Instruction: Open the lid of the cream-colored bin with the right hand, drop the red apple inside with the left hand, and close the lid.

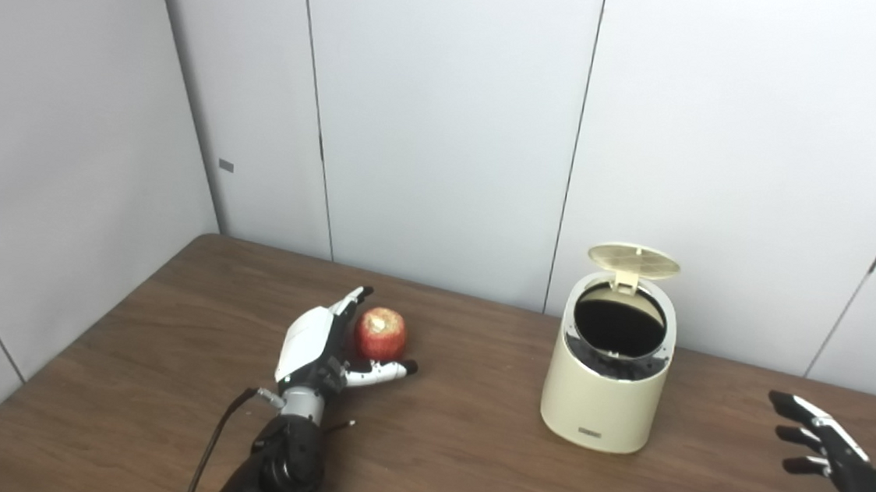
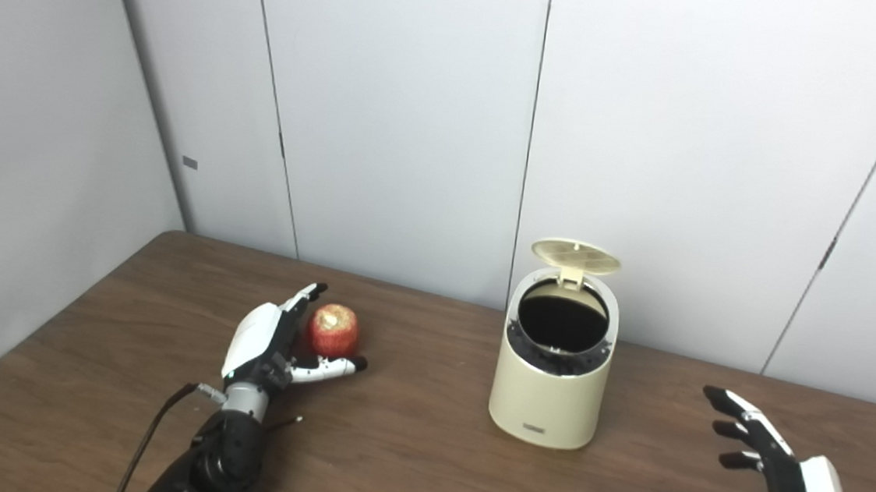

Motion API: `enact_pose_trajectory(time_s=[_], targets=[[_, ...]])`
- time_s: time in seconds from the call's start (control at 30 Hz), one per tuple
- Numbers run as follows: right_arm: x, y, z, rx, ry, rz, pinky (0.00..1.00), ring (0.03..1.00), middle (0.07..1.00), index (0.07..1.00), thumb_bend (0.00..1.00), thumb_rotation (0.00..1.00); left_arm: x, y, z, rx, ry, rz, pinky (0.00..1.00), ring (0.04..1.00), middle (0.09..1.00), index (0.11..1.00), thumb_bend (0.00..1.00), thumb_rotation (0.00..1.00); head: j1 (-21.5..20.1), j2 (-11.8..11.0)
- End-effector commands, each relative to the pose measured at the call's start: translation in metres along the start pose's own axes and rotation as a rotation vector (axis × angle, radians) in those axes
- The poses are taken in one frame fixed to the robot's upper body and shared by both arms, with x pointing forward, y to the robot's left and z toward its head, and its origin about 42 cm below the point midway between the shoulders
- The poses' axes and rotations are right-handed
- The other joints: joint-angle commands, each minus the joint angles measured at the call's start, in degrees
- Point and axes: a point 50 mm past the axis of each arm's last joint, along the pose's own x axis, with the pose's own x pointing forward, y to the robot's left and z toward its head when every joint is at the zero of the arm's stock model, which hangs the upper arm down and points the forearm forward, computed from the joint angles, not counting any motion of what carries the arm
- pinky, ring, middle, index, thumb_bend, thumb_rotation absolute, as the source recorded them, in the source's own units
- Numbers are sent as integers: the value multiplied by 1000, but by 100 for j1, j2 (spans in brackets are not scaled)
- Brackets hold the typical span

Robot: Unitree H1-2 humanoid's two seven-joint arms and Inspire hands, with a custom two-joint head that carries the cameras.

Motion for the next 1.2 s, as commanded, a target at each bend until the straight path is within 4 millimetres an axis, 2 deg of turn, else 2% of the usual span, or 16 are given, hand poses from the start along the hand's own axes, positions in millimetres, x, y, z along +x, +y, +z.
enact_pose_trajectory(time_s=[0.0,0.17,0.37,0.53,0.83,0.93,1.07,1.1,1.17], targets=[[6,-9,17,-12,-94,-23,625,768,819,797,772,0,9,1,11,-21,-28,10,785,907,898,922,893,338,5,19],[5,-10,17,5,-93,-21,600,771,831,799,714,0,12,-3,12,-7,-19,17,750,876,870,905,854,347,-2,36],[5,-10,17,20,-90,-18,626,782,839,808,687,0,13,-6,9,17,-5,20,704,811,798,846,794,271,-22,74],[5,-12,17,30,-85,-20,606,772,840,814,668,0,13,-9,2,96,46,-16,649,756,760,796,757,242,-37,96],[5,-14,17,52,-91,-29,573,776,848,820,645,0,10,-12,-6,271,77,-49,633,682,679,704,767,191,-22,135],[5,-14,18,58,-87,-31,599,781,851,823,635,0,9,-12,-6,312,84,-59,665,673,661,687,764,190,-14,165],[6,-14,19,59,-81,-34,611,781,854,823,625,0,8,-12,-7,331,89,-61,678,652,611,633,748,109,-25,183],[6,-14,19,62,-82,-36,610,780,854,822,624,0,9,-12,-7,336,87,-57,680,640,585,565,636,86,-25,183],[6,-13,18,63,-83,-37,602,781,857,824,619,0,9,-12,-7,337,82,-50,690,620,501,518,547,17,-22,184]])
